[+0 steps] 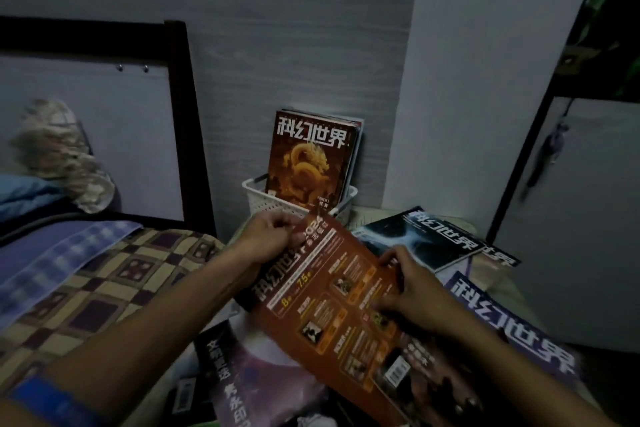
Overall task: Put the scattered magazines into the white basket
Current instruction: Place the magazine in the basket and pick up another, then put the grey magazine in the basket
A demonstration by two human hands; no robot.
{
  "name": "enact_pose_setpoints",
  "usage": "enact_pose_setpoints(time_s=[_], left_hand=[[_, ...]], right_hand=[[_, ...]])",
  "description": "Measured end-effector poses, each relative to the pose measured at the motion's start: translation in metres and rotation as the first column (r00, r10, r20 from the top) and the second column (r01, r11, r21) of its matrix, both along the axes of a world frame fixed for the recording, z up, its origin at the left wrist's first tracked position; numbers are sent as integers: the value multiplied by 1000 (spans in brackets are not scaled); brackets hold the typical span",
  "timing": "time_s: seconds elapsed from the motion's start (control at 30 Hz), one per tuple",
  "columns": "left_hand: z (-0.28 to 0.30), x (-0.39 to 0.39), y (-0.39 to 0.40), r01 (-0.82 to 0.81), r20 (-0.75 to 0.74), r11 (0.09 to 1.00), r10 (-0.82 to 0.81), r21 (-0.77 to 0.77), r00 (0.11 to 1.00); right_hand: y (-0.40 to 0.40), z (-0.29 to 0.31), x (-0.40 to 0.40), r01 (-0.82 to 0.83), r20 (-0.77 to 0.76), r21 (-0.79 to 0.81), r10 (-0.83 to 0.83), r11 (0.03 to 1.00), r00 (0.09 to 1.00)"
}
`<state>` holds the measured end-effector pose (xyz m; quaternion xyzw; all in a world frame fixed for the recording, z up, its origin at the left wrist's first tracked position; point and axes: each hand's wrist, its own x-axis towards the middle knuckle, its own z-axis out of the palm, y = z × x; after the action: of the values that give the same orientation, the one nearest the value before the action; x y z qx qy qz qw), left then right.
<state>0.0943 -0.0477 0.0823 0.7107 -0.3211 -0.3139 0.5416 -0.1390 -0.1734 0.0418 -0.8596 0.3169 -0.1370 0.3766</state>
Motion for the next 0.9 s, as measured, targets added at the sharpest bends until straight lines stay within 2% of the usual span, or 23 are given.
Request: enact_pose_setpoints(time_s=[0.07,0.13,0.2,0.23,0.27,0.33,0.37,0.4,0.43,0.47,0.5,0.53,0.57,0.63,0.7,0.77,0.83,0.9], left_hand=[[30,-4,7,23,128,994,-10,-103,992],[53,-13,17,-55,303,978,115,-200,946],[63,-28,29,-204,493,923,350,-326,797],[62,-38,35,-216,506,898,399,-382,764],[56,-50,41,-194,459,887,391,-418,798],[42,-79,54,-107,165,865,213,-490,963],[36,-92,57,-68,-4,857,77,-511,997],[33,-104,57,-23,-110,853,-40,-522,993],[31,-112,55,24,-143,844,-119,-536,982],[31,-117,53,39,-143,833,-141,-553,980],[34,-116,51,-18,-170,827,-94,-563,981],[38,-112,50,-140,-230,820,10,-555,973],[39,-104,49,-271,-303,808,121,-523,945],[35,-87,54,-346,-368,806,172,-481,914],[29,-78,61,-283,-313,819,134,-500,940],[25,-70,67,-179,-205,828,79,-532,975],[26,-55,69,-89,-142,831,12,-549,990],[29,-34,67,-78,-112,828,19,-555,994]], right_hand=[[-5,17,3,64,170,128,-85,990,982],[-4,40,4,37,195,167,-70,985,978],[4,55,7,15,249,151,-52,988,967],[11,60,9,44,308,136,-85,990,948],[21,64,10,97,373,107,-130,990,919],[47,66,14,194,522,51,-191,980,831],[62,66,17,215,594,33,-192,976,781],[78,66,19,199,636,-7,-150,980,757],[93,65,22,156,643,-85,-66,984,763],[105,64,24,104,610,-193,36,976,792],[113,62,26,40,533,-316,142,948,834],[116,60,28,-47,450,-406,244,913,859],[114,59,29,-135,396,-427,319,894,861],[104,62,25,-189,436,-292,306,938,846],[88,64,22,-11,547,-101,65,995,835],[69,67,23,121,531,109,-161,987,832],[47,72,25,32,507,338,-211,940,836],[33,77,24,-70,556,363,-156,929,816]])
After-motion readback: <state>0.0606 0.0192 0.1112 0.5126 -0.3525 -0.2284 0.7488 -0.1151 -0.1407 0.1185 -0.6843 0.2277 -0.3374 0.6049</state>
